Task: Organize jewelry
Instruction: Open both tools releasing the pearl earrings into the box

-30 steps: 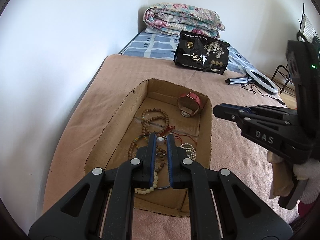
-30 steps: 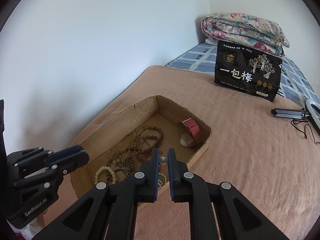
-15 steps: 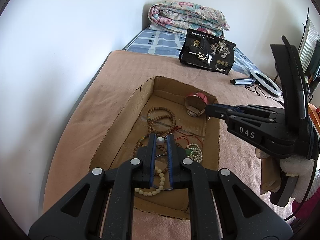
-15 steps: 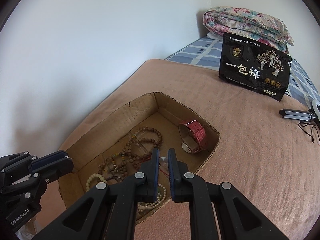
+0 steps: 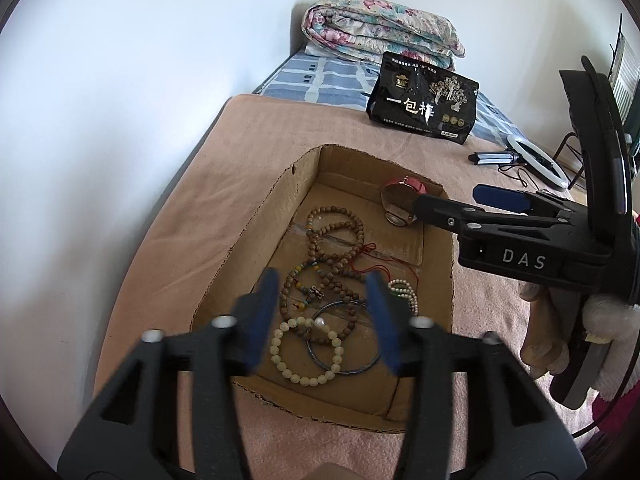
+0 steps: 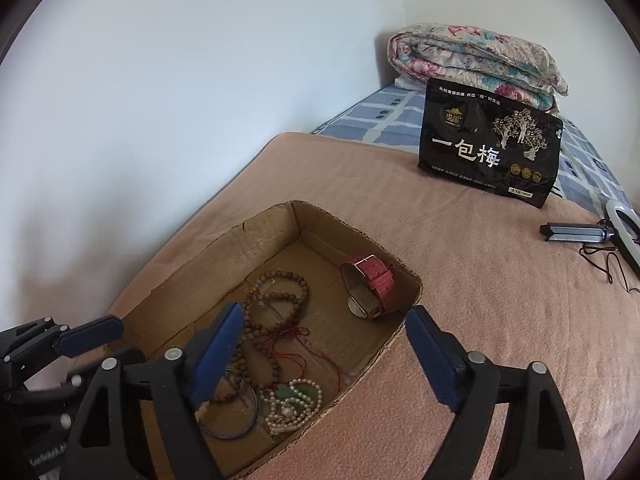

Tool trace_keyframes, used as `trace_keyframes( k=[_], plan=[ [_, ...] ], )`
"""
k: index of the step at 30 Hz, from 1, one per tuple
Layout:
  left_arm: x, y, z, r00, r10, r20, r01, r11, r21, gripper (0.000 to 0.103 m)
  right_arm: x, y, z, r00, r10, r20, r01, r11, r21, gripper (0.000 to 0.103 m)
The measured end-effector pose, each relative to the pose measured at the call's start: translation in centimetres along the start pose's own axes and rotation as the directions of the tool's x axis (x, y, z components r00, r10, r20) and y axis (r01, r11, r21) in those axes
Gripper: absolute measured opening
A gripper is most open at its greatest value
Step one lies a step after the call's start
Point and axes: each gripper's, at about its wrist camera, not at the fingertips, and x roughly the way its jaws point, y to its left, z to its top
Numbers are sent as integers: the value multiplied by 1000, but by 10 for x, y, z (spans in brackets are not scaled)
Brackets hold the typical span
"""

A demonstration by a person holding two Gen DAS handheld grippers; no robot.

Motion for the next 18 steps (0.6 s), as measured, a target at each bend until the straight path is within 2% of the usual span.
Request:
trace_keyframes(
  k=[4,6,18],
  plan=[
    [-2,-3,-1,1000,6,3,-7,1000,11,66,-3,-1,2,1000,-27,5,27,1000,-7,92],
    [-2,-5,-1,1000,10,3,-10,1000,15,68,-5,-2,3,999,-36,11,36,999,1,97],
    [-16,-17,4,999,26,37,-27,999,32,72,-34,-13,1,998,-47,32,47,999,21,97]
  ],
)
